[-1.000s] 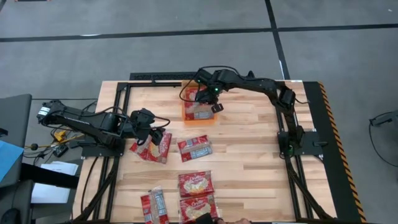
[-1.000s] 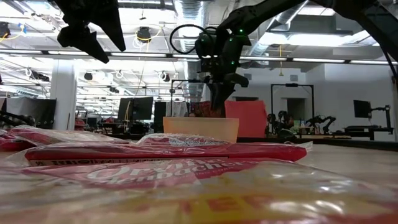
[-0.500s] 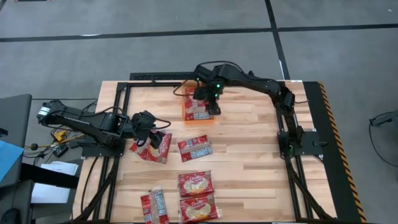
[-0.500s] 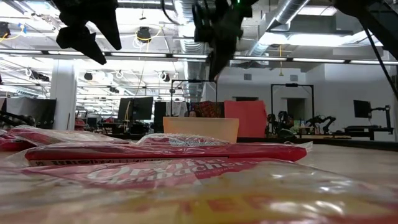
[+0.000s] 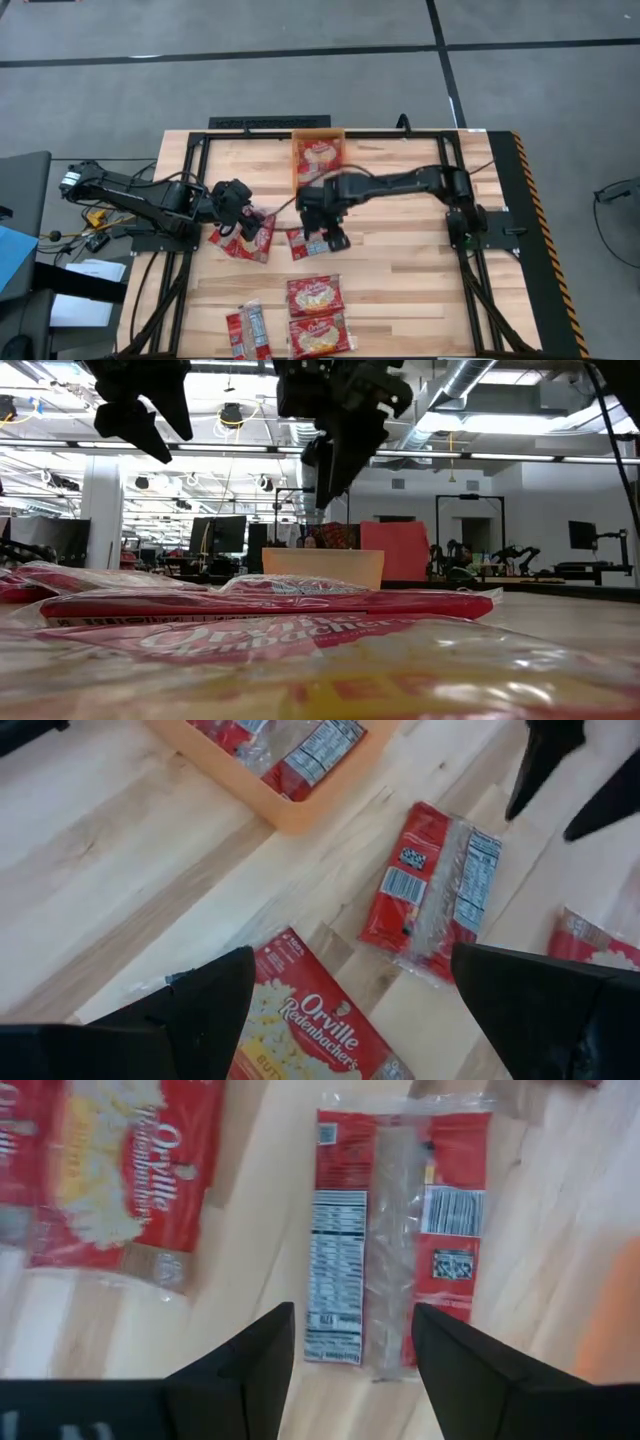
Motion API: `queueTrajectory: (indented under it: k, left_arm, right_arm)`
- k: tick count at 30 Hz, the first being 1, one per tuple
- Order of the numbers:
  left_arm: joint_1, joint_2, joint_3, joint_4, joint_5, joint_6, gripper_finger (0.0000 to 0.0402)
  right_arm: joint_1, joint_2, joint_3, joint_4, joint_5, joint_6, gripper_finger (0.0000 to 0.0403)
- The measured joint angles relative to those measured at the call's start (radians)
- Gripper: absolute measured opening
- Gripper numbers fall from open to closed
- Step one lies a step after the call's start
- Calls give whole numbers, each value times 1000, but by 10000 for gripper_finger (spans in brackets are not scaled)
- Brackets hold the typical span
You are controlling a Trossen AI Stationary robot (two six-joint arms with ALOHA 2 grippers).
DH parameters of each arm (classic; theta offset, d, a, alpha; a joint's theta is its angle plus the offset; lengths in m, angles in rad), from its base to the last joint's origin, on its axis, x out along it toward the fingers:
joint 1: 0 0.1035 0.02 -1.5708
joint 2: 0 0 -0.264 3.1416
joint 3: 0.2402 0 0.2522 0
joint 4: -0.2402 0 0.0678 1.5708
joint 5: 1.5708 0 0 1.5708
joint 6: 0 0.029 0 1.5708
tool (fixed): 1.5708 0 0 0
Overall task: Sort popcorn bags into baskets
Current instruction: Put the red popcorn bag into the orange bin
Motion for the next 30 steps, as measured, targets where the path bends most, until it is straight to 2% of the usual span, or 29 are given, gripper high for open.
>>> queueTrajectory:
  k: [5,8,12,19,24,30]
  left_arm:
    - [0,0,0,-1,1,31,325]
    - [0,0,0,-4,6,52,325]
    - [0,0,0,-23,3,53,325]
    - [0,0,0,-28,9,52,325]
    - [0,0,0,-28,1,49,325]
    - [0,0,0,-28,0,37,325]
  right_arm:
    - [85,1,-111,112,88,41,225]
    - [107,1,-161,163,126,76,225]
    - [126,1,-252,287,233,85,225]
    - [138,1,-356,409,257,133,225]
    - [142,1,-428,508,395,148,224]
    - [143,-6,-507,608,420,160,201]
